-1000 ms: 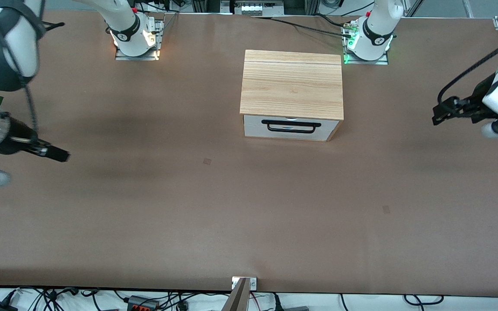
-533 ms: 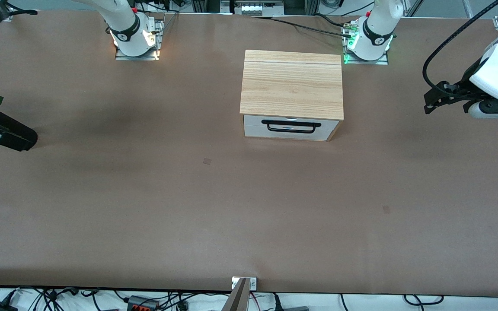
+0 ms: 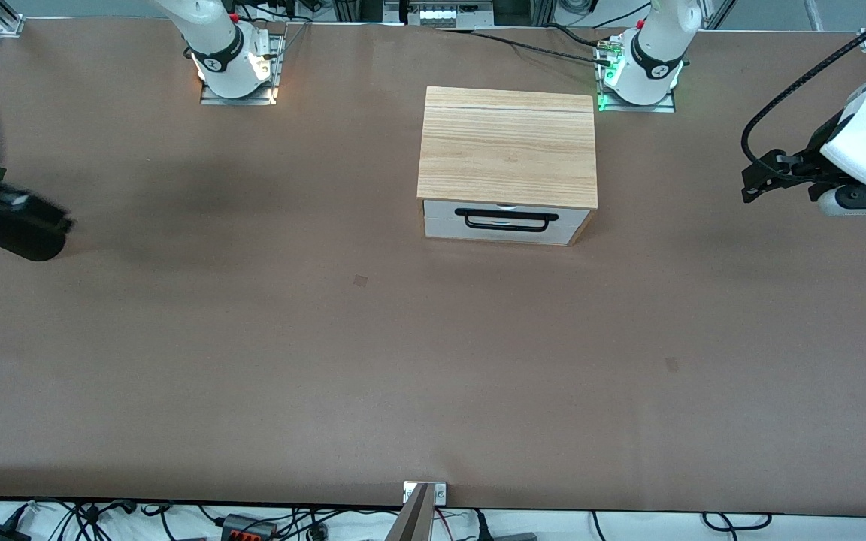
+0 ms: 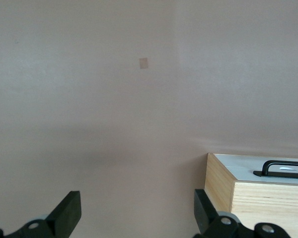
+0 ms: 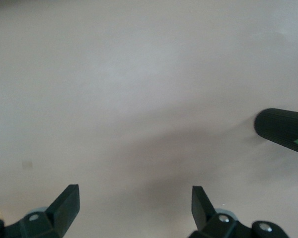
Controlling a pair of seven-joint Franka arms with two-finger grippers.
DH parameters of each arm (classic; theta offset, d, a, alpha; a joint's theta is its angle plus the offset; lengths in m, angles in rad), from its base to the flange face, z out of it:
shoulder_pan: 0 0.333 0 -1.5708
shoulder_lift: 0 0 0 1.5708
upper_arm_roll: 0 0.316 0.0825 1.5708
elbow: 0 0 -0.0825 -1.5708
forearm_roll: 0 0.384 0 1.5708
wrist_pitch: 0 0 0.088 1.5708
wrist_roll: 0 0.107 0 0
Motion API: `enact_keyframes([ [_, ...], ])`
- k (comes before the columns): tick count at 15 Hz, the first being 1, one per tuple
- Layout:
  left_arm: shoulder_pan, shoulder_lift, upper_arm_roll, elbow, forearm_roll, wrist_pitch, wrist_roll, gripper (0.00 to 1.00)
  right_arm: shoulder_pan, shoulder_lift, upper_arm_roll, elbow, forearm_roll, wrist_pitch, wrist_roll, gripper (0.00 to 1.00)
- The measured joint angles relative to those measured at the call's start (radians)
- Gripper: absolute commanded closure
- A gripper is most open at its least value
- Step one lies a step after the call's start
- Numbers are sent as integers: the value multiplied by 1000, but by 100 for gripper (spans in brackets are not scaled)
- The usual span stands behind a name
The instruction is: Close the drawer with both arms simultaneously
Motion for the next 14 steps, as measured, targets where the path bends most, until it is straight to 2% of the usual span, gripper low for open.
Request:
enact_keyframes([
  [1,0,0,-4,0,0,0,2,0,-65,-33,103,-42,-14,-9,4,0],
  [2,0,0,-8,0,0,0,2,0,-116,-57,178,-67,-18,-28,12,0],
  [3,-1,0,-11,0,0,0,2,0,-144,-75,215,-83,-16,-40,15,0],
  [6,-1,0,-12,0,0,0,2,0,-182,-105,221,-109,-12,-27,15,0],
  [10,0,0,-12,0,0,0,2,0,-201,-178,210,-245,-6,134,26,0],
  [14,-29,4,10,0,0,0,5,0,-199,-190,217,-266,-4,156,35,0],
])
